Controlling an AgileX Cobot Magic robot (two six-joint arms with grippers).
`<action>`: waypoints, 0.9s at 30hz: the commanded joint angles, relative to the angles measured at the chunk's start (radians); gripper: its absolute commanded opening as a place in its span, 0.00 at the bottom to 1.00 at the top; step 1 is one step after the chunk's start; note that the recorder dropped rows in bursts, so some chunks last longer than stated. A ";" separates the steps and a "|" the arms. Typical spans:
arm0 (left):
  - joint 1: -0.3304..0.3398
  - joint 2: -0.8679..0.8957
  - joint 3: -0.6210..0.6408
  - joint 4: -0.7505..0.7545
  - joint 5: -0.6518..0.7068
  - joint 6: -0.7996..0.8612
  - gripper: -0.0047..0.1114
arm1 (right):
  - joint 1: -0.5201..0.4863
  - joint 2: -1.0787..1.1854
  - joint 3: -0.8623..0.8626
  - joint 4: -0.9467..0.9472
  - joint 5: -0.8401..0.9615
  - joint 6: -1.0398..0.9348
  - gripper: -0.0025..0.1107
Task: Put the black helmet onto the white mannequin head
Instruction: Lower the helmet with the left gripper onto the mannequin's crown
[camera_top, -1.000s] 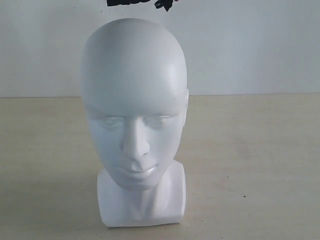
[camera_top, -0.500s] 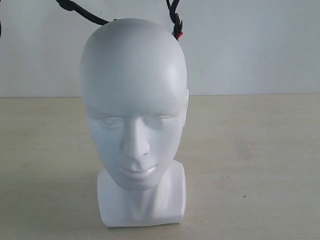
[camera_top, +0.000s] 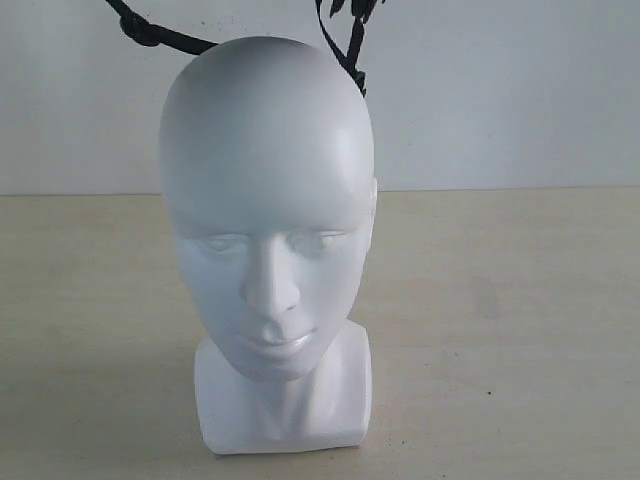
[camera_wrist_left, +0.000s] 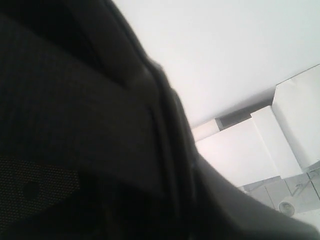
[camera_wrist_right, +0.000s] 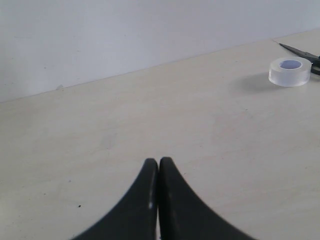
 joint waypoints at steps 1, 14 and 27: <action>-0.003 -0.039 0.024 -0.030 -0.092 -0.010 0.08 | -0.007 -0.006 -0.001 -0.002 -0.012 -0.005 0.02; -0.058 -0.052 0.073 -0.011 -0.092 -0.010 0.08 | -0.007 -0.006 -0.001 -0.002 -0.012 -0.005 0.02; -0.058 -0.111 0.185 -0.003 -0.092 -0.010 0.08 | -0.007 -0.006 -0.001 -0.002 -0.012 -0.005 0.02</action>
